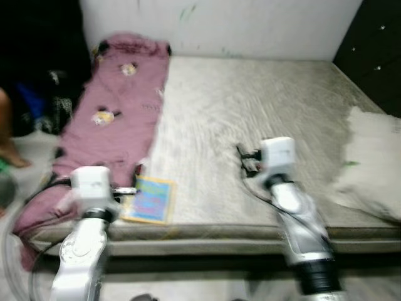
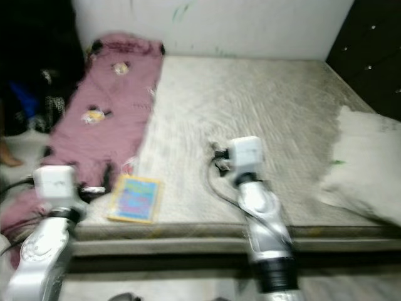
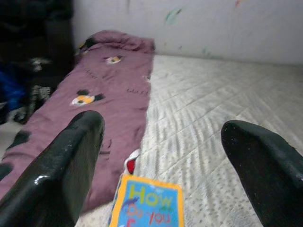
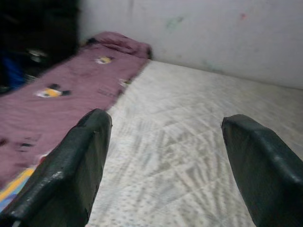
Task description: Clean up the room
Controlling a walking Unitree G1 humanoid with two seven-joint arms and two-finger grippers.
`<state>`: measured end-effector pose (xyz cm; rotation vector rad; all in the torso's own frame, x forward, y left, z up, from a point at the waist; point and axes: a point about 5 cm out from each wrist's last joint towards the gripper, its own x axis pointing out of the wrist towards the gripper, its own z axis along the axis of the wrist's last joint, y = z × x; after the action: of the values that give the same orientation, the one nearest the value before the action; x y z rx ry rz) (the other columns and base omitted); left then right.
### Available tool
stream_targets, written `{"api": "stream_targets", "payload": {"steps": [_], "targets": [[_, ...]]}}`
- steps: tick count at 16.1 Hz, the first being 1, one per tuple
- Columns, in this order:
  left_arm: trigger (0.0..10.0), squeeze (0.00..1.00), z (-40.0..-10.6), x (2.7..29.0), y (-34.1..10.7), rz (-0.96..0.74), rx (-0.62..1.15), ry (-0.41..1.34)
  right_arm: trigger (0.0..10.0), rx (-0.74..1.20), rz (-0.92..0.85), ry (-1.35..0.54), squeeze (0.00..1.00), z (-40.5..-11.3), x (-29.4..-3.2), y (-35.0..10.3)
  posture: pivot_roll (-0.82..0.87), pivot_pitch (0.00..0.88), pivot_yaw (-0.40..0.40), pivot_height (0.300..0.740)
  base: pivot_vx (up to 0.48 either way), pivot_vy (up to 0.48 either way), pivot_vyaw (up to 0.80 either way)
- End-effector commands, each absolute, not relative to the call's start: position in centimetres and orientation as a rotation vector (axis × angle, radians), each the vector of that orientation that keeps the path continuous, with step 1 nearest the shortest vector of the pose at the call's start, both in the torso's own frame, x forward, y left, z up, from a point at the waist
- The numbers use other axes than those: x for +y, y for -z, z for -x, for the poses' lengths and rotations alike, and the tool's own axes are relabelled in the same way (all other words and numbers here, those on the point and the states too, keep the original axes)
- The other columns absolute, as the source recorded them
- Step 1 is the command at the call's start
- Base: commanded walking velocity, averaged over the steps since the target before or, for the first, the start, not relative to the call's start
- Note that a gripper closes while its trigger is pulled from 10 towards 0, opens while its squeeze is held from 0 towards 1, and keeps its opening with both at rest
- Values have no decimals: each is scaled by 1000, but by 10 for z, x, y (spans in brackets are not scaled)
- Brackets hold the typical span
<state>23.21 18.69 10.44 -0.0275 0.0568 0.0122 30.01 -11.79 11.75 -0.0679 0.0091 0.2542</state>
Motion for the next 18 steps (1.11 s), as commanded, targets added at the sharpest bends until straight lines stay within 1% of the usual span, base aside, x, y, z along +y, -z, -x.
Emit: {"api": "stream_targets", "payload": {"steps": [1,2,13,18], "targets": [[10000,0,-234,182,-108,31,40,2,10000,-7,85,-232,0,-302,-126,-122,-67,0,-32,740,0,-368,0],[10000,0,-234,182,-108,31,38,3,10000,-7,85,-232,0,-302,-126,-123,-67,0,-32,740,0,-296,0],[10000,0,-236,180,-111,55,9,32,10000,-10,85,-227,0,-303,-127,-122,-70,0,-31,740,0,0,0],[10000,0,-237,180,-112,52,0,45,10000,-12,82,-223,0,-304,-127,-122,-68,0,-29,740,277,0,0]]}}
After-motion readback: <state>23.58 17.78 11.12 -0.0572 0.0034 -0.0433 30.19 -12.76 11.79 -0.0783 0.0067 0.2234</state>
